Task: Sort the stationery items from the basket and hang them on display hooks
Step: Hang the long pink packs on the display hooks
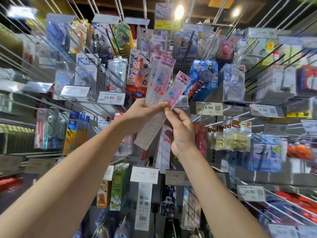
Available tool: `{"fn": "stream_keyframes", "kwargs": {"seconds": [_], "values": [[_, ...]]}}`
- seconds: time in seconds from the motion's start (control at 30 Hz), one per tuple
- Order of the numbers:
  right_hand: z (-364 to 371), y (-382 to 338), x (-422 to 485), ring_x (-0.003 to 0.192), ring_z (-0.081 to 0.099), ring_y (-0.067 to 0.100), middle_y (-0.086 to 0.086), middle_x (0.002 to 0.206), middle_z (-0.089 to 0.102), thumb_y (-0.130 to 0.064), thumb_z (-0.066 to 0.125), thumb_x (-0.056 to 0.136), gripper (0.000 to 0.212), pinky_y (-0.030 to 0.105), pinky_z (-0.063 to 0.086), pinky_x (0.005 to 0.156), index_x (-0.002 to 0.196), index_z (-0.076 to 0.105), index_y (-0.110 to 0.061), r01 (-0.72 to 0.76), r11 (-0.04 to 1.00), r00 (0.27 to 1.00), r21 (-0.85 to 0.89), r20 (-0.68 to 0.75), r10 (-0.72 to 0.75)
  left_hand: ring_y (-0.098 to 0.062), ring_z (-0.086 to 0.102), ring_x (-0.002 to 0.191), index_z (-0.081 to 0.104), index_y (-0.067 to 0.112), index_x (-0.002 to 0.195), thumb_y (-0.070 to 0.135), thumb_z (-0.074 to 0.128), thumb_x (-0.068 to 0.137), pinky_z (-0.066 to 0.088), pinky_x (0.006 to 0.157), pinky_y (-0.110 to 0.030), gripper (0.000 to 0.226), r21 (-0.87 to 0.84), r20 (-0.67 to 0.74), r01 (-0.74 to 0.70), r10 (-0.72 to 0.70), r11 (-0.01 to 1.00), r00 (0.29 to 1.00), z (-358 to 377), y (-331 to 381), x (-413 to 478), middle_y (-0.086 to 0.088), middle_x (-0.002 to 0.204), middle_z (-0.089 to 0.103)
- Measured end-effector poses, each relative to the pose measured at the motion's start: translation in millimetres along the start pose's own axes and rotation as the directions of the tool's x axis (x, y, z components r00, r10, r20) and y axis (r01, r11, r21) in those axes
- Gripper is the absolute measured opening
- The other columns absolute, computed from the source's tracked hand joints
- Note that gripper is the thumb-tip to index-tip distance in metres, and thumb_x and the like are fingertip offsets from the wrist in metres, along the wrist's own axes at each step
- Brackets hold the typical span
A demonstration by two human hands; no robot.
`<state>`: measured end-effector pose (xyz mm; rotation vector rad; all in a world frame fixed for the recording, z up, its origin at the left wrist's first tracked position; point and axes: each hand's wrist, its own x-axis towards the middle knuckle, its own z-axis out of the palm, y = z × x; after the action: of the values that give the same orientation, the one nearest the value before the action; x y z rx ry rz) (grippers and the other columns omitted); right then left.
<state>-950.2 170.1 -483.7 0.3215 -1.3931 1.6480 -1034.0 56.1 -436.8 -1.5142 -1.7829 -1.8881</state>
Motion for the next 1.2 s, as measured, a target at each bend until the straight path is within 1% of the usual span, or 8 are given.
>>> {"fn": "stream_keyframes", "kwargs": {"seconds": [0.3, 0.4, 0.57, 0.67, 0.87, 1.0, 1.1, 1.2], "values": [[-52.7, -7.7, -9.8, 0.096, 0.06, 0.031, 0.013, 0.098, 0.066, -0.011, 0.064, 0.09, 0.008, 0.048, 0.051, 0.091, 0.087, 0.058, -0.015, -0.291, 0.943, 0.923, 0.163, 0.305, 0.232, -0.019, 0.069, 0.093, 0.075, 0.027, 0.086, 0.069, 0.051, 0.096, 0.04, 0.103, -0.049, 0.05, -0.09, -0.055, 0.167, -0.172, 0.982, 0.983, 1.3, 11.6, -3.2, 0.004, 0.084, 0.077], [-80.1, -4.3, -19.3, 0.087, 0.068, 0.022, 0.008, 0.094, 0.071, -0.009, 0.065, 0.09, 0.009, 0.034, 0.058, 0.073, 0.097, 0.061, -0.01, -0.365, 0.924, 0.838, -0.111, 0.392, 0.379, -0.03, 0.051, 0.133, 0.071, 0.015, 0.112, 0.068, 0.047, 0.098, 0.031, 0.1, -0.041, 0.06, -0.041, -0.175, 0.163, -0.168, 0.986, 0.97, 7.4, 13.6, -3.0, -0.012, 0.13, 0.069], [-95.1, 12.9, -24.4, 0.086, 0.07, 0.013, 0.004, 0.099, 0.076, -0.005, 0.06, 0.099, 0.015, 0.027, 0.054, 0.07, 0.112, 0.066, -0.01, -0.374, 0.865, 0.86, -0.334, 0.225, 0.458, -0.026, 0.073, 0.091, 0.072, 0.012, 0.092, 0.069, 0.05, 0.097, 0.052, 0.097, -0.049, 0.062, -0.061, -0.121, 0.177, -0.183, 0.982, 0.976, 4.3, 16.1, -2.7, -0.011, 0.102, 0.077], [-89.7, 18.6, -16.7, 0.094, 0.072, 0.021, 0.011, 0.106, 0.076, -0.005, 0.061, 0.1, 0.016, 0.042, 0.058, 0.088, 0.115, 0.065, -0.004, -0.357, 0.871, 0.889, -0.339, 0.162, 0.427, -0.033, 0.069, 0.107, 0.071, 0.012, 0.093, 0.071, 0.051, 0.095, 0.046, 0.108, -0.056, 0.063, -0.044, -0.116, 0.169, -0.173, 0.985, 0.978, 2.6, 16.3, -3.4, -0.013, 0.109, 0.075], [-73.9, 20.6, 0.8, 0.084, 0.07, 0.02, 0.004, 0.091, 0.077, 0.0, 0.055, 0.1, 0.015, 0.033, 0.06, 0.07, 0.1, 0.067, -0.01, -0.332, 0.866, 0.916, -0.373, 0.092, 0.391, -0.025, 0.073, 0.067, 0.068, 0.007, 0.083, 0.061, 0.05, 0.101, 0.058, 0.058, -0.03, 0.06, -0.053, -0.089, 0.132, -0.137, 0.99, 0.987, 4.1, 18.8, -5.6, -0.01, 0.075, 0.073], [-73.7, 22.7, 1.0, 0.077, 0.073, 0.013, 0.0, 0.085, 0.078, 0.0, 0.054, 0.099, 0.018, 0.026, 0.056, 0.061, 0.098, 0.068, -0.011, -0.309, 0.874, 0.92, -0.375, 0.115, 0.374, -0.03, 0.073, 0.085, 0.068, 0.008, 0.09, 0.065, 0.049, 0.099, 0.047, 0.107, -0.059, 0.06, -0.067, -0.091, 0.149, -0.155, 0.987, 0.984, 6.4, 19.3, -6.9, -0.013, 0.088, 0.074], [-76.1, 25.7, -0.6, 0.078, 0.074, 0.013, 0.0, 0.086, 0.078, -0.001, 0.054, 0.099, 0.017, 0.027, 0.057, 0.062, 0.098, 0.068, -0.01, -0.294, 0.887, 0.924, -0.358, 0.132, 0.359, -0.03, 0.075, 0.083, 0.069, 0.006, 0.092, 0.063, 0.049, 0.1, 0.043, 0.111, -0.063, 0.062, -0.076, -0.076, 0.132, -0.138, 0.988, 0.988, 4.6, 17.5, -6.0, -0.015, 0.091, 0.075], [-76.8, 26.7, -0.7, 0.077, 0.074, 0.015, 0.001, 0.082, 0.078, 0.0, 0.055, 0.097, 0.015, 0.029, 0.057, 0.063, 0.095, 0.066, -0.01, -0.302, 0.893, 0.926, -0.334, 0.117, 0.358, -0.045, 0.055, 0.132, 0.061, -0.004, 0.129, 0.069, 0.05, 0.096, 0.035, 0.116, -0.066, 0.081, -0.068, -0.109, 0.154, -0.161, 0.986, 0.981, 4.2, 17.3, -4.4, -0.025, 0.141, 0.059]]}}
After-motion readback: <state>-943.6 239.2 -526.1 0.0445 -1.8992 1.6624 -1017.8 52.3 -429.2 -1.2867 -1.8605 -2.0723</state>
